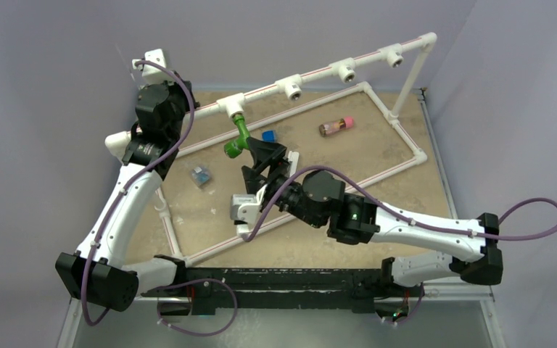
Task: Install the water faucets
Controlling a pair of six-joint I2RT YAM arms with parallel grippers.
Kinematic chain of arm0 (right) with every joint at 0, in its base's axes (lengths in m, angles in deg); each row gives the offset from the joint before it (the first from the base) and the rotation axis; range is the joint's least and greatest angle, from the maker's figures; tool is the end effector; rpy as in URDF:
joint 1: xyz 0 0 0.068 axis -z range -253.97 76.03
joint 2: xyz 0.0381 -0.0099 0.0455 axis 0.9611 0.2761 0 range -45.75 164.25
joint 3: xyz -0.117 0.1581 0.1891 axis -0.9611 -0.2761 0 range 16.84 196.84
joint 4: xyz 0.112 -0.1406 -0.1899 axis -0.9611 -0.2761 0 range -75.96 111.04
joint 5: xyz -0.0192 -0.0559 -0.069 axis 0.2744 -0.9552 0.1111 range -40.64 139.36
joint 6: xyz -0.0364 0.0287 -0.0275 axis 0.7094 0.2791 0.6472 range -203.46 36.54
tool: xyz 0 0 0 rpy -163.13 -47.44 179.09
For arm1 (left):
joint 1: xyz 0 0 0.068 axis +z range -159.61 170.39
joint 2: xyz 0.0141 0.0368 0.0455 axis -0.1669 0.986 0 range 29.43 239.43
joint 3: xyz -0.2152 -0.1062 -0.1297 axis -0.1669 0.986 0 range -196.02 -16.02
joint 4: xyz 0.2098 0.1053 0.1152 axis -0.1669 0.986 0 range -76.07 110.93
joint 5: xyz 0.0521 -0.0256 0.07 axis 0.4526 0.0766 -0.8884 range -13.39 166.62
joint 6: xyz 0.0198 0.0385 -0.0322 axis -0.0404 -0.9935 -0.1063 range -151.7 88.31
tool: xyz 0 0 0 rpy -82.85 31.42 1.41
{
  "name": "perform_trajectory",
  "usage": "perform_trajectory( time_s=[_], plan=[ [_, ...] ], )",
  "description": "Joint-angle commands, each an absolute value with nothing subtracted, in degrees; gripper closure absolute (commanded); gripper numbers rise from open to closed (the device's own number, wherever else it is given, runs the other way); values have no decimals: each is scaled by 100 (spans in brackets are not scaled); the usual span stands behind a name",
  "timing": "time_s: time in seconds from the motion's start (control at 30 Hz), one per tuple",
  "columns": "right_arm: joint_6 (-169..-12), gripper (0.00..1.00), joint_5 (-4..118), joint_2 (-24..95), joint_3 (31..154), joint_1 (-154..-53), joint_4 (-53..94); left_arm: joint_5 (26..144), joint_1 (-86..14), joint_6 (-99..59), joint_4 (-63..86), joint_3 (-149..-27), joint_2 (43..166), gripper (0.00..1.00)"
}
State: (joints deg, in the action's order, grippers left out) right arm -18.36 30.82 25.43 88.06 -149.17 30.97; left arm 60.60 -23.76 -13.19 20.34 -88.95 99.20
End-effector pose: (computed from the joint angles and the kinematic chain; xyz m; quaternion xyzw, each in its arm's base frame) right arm 0.0840 0.2735 0.4422 -0.5549 0.3316 -0.0366 0.7621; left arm 0.2721 -0.0585 0.4285 -0.1229 0.7157 -0.0940 0.6810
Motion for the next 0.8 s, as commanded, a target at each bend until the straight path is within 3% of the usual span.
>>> perform_trajectory(
  time_s=[0.0,0.17,0.77],
  plan=[
    [119,22,2283,2750,8679,-15075,3503,6150,-2341,-1299,3370,-8515,10222,100],
    [1027,22,1734,3093,8495,-15097,3934,6150,-2341,-1298,3336,-8471,10186,100],
    [1416,24,1442,4014,8951,-14814,4619,6194,-2341,-1297,3283,-8396,10117,100]
  ],
)
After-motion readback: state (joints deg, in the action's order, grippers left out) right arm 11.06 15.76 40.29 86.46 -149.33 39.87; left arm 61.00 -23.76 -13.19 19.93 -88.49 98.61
